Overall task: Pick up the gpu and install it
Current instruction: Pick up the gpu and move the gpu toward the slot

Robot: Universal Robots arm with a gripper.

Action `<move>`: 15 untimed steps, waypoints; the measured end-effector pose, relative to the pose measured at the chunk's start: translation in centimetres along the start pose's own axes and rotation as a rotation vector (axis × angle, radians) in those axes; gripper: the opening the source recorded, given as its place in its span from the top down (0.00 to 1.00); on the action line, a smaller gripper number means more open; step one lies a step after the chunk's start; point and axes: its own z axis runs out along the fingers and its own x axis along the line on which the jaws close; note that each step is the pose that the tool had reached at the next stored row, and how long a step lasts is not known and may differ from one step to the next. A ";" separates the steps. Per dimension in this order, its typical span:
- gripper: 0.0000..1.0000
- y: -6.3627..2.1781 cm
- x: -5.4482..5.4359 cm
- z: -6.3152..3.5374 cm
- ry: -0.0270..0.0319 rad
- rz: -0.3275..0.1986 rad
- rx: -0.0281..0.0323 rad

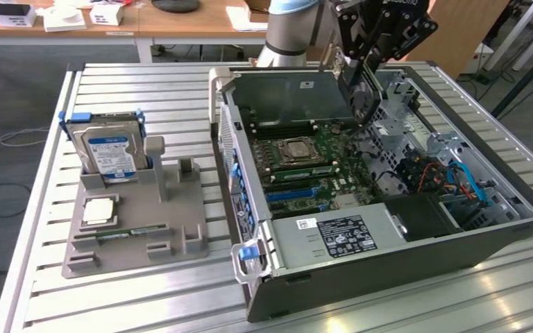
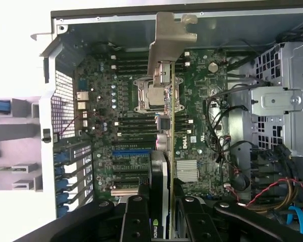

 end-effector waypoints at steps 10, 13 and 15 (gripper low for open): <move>0.73 0.02 -0.2 0.22 0.0027 -0.037 0.0015; 0.73 0.05 -0.2 0.27 0.0026 -0.039 0.0013; 0.73 0.16 -0.2 0.29 0.0028 -0.041 0.0016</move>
